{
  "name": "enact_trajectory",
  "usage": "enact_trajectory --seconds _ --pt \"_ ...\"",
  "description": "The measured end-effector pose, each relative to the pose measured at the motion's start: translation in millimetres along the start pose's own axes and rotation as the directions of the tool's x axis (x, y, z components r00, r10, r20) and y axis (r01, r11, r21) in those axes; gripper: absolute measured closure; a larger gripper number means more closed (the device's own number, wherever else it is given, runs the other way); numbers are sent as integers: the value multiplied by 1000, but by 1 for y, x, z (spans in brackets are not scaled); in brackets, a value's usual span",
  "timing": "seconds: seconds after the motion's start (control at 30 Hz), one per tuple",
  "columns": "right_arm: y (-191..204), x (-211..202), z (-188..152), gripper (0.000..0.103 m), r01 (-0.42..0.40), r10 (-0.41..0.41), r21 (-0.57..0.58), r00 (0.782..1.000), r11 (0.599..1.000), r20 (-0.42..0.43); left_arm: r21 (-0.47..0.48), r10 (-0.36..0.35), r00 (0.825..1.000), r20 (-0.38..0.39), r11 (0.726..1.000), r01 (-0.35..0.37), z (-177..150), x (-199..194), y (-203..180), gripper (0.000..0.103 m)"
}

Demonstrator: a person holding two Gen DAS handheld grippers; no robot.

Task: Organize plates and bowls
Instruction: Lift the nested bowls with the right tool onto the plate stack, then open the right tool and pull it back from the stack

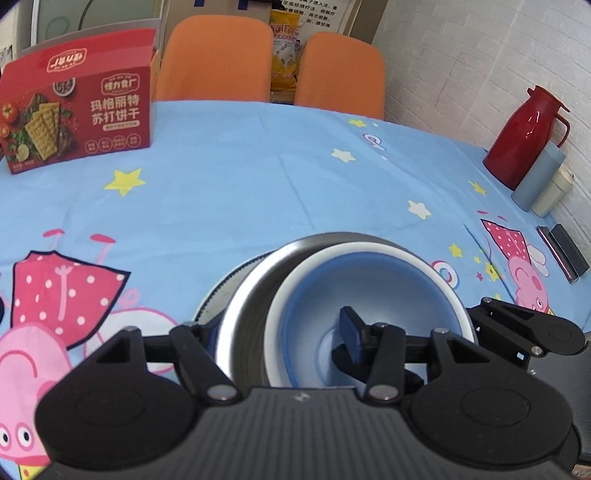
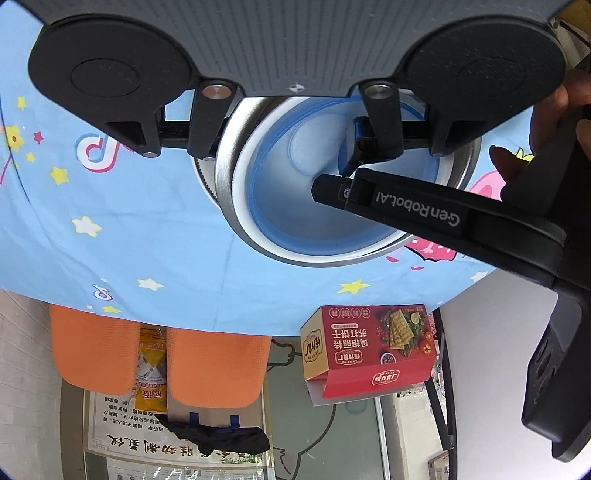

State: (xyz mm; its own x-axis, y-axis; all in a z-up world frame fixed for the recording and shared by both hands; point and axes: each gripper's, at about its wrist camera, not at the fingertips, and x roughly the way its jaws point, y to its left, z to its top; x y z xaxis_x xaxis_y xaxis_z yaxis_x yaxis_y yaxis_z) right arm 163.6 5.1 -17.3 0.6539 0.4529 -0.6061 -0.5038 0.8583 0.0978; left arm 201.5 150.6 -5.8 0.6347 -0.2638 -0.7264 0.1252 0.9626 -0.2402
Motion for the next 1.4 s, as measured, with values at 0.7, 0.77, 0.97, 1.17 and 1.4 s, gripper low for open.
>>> enact_trajectory --seconds 0.7,0.77,0.97,1.17,1.4 --pt "-46 -64 -1 0 96 -118 136 979 986 167 -88 120 915 386 992 -94 -7 -80 -46 29" --pt "-48 -71 -7 0 106 -131 146 977 984 167 -111 136 907 397 989 -100 -17 -85 -54 29" --pt "-50 -94 -32 0 134 -163 169 972 977 170 -144 183 911 369 980 -138 -48 -92 -75 29" --pt "-51 -113 -62 0 158 -188 183 969 970 162 -111 242 894 377 970 -216 -85 -97 -102 29" --pt "-52 -129 -95 0 166 -199 202 968 965 153 -138 201 927 317 977 -165 -116 -95 -108 29"
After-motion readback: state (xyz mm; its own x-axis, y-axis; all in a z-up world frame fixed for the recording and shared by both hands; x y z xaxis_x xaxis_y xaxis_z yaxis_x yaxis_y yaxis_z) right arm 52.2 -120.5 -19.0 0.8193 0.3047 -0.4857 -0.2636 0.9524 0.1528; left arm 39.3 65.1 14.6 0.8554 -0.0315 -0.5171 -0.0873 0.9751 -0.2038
